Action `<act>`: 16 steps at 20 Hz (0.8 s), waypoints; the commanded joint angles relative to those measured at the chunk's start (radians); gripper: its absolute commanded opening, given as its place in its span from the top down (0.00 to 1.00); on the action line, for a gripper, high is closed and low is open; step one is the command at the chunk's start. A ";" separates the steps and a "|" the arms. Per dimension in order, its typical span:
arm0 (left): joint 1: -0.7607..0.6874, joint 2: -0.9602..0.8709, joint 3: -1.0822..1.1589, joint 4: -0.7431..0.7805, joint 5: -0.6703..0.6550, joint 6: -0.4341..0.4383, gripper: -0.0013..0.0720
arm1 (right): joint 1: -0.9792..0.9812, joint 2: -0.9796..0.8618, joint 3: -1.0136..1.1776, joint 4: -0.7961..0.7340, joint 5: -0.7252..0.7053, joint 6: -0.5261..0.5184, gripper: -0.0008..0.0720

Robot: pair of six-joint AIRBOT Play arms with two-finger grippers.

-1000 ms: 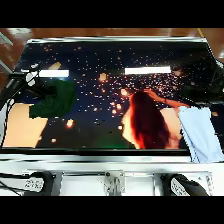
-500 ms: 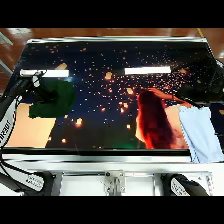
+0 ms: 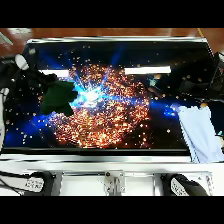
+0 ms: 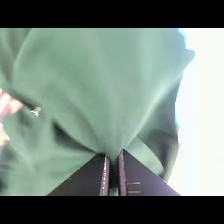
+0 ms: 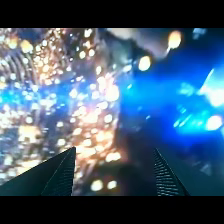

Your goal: Fold the shirts.

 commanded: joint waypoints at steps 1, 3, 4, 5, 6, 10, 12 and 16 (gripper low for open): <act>-0.135 0.179 0.096 -0.118 -0.010 0.089 0.91 | 0.001 0.043 0.001 -0.064 -0.011 -0.118 0.17; -0.251 0.269 0.096 -0.157 -0.007 0.087 0.91 | 0.001 0.103 0.001 -0.091 -0.005 -0.118 0.17; -0.311 0.294 0.096 -0.169 -0.005 0.087 0.91 | 0.001 0.132 0.001 -0.091 -0.001 -0.118 0.17; -0.377 0.306 0.096 -0.181 0.000 0.080 0.91 | 0.001 0.163 0.001 -0.091 0.005 -0.118 0.17; -0.444 0.303 0.095 -0.184 0.006 0.063 0.91 | 0.001 0.190 0.001 -0.093 0.014 -0.118 0.17; -0.696 0.198 0.092 -0.186 0.081 0.046 0.91 | 0.001 0.250 0.001 -0.139 0.119 -0.117 0.17; -0.795 0.098 0.092 -0.186 0.148 0.003 0.91 | 0.001 0.251 0.001 -0.178 0.185 -0.117 0.17; -0.864 -0.118 0.093 -0.223 0.182 -0.067 0.63 | 0.001 0.211 -0.002 -0.274 0.215 -0.097 0.17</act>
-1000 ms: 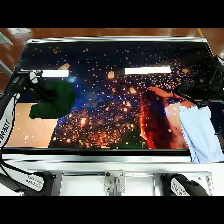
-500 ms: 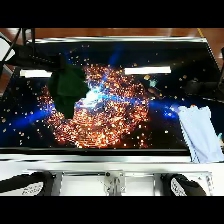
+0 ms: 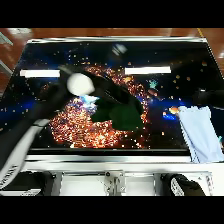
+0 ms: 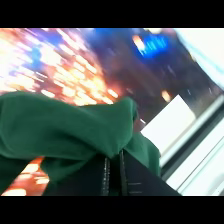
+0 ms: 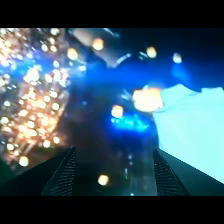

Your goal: Fold the shirts.

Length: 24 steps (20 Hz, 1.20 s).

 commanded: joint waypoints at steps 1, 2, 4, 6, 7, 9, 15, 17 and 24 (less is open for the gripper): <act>-0.055 -0.160 0.002 -0.065 0.032 -0.064 0.15 | 0.001 -0.042 -0.001 -0.071 0.052 0.013 0.17; -0.031 -0.176 0.002 -0.081 0.004 -0.084 0.02 | 0.001 -0.074 -0.001 -0.069 0.060 0.012 0.17; 0.042 -0.168 0.002 -0.054 -0.091 -0.080 0.02 | 0.001 -0.143 -0.001 -0.067 0.069 0.010 0.17; 0.151 -0.144 0.002 -0.011 -0.230 -0.010 0.02 | 0.000 -0.232 -0.001 -0.067 0.094 -0.012 0.17; 0.209 -0.136 0.001 0.010 -0.323 0.019 0.02 | 0.000 -0.284 -0.001 -0.066 0.125 -0.023 0.17; 0.311 -0.127 -0.001 0.019 -0.451 0.051 0.02 | 0.000 -0.372 -0.008 -0.057 0.150 -0.027 0.17; 0.469 -0.079 -0.222 -0.040 -0.349 0.058 0.02 | -0.157 -0.455 -0.160 0.336 0.144 -0.178 0.17; 0.485 -0.079 -0.326 -0.122 -0.247 0.058 0.02 | -0.224 -0.455 -0.220 0.449 0.155 -0.225 0.17; 0.480 -0.136 -0.461 -0.262 -0.020 0.058 0.02 | -0.256 -0.455 -0.319 0.513 0.098 -0.257 0.11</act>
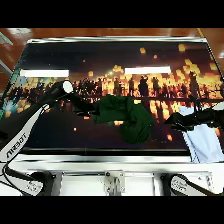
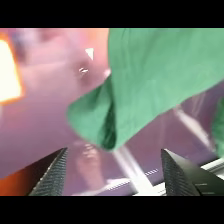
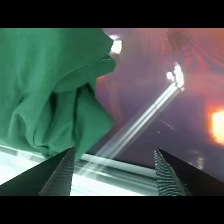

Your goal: Fold the shirts.

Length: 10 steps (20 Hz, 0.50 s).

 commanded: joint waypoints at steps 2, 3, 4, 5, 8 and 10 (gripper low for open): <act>-0.001 -0.049 -0.038 -0.063 0.110 0.001 0.02 | -0.012 -0.002 -0.051 0.074 -0.060 -0.018 0.11; -0.002 -0.059 -0.038 -0.081 0.122 0.001 0.02 | -0.012 -0.002 -0.059 0.085 -0.076 -0.016 0.11; -0.003 -0.067 -0.038 -0.101 0.136 0.001 0.02 | -0.011 -0.005 -0.068 0.102 -0.093 -0.010 0.11; -0.006 -0.074 -0.038 -0.114 0.150 0.001 0.03 | -0.008 -0.009 -0.076 0.125 -0.111 -0.009 0.12; -0.020 -0.090 -0.038 -0.143 0.192 -0.002 0.21 | 0.047 -0.049 -0.087 0.171 -0.164 0.000 0.11; -0.023 -0.090 -0.037 -0.147 0.213 -0.029 0.71 | 0.101 -0.089 -0.087 0.200 -0.198 0.000 0.11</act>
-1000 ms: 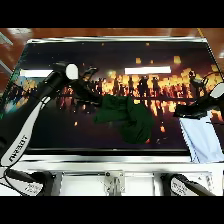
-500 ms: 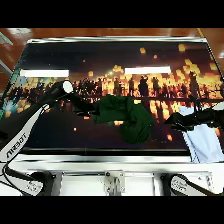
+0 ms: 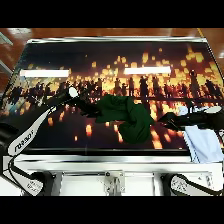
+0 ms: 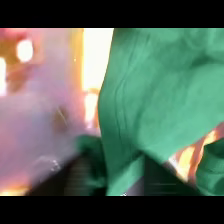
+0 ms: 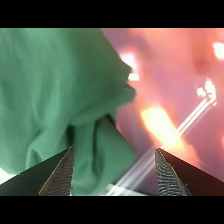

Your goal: Fold the shirts.

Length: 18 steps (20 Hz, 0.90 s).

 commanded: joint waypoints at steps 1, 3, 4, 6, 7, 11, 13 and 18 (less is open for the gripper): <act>-0.005 -0.008 0.000 -0.028 0.046 -0.025 0.83 | 0.077 -0.058 -0.007 0.073 -0.084 0.006 0.11; 0.000 -0.005 0.000 -0.027 0.045 -0.021 0.91 | 0.117 -0.093 -0.007 0.127 -0.136 0.011 0.11; 0.003 -0.002 0.000 -0.027 0.045 -0.021 0.91 | 0.134 -0.111 -0.007 0.148 -0.159 0.018 0.12; 0.008 0.008 0.000 -0.024 0.045 -0.006 0.91 | 0.163 -0.145 -0.007 0.166 -0.196 0.045 0.12; 0.011 0.014 0.000 -0.023 0.045 -0.002 0.91 | 0.178 -0.162 -0.007 0.174 -0.214 0.060 0.12; 0.037 0.050 0.000 -0.022 0.045 0.017 0.91 | 0.195 -0.178 -0.004 0.205 -0.239 0.060 0.90; 0.053 0.090 0.000 0.034 0.046 0.017 0.91 | 0.168 -0.142 0.009 0.199 -0.235 0.019 0.90; 0.087 0.337 0.005 0.330 0.048 -0.006 0.91 | 0.102 0.071 0.195 0.196 -0.165 -0.153 0.91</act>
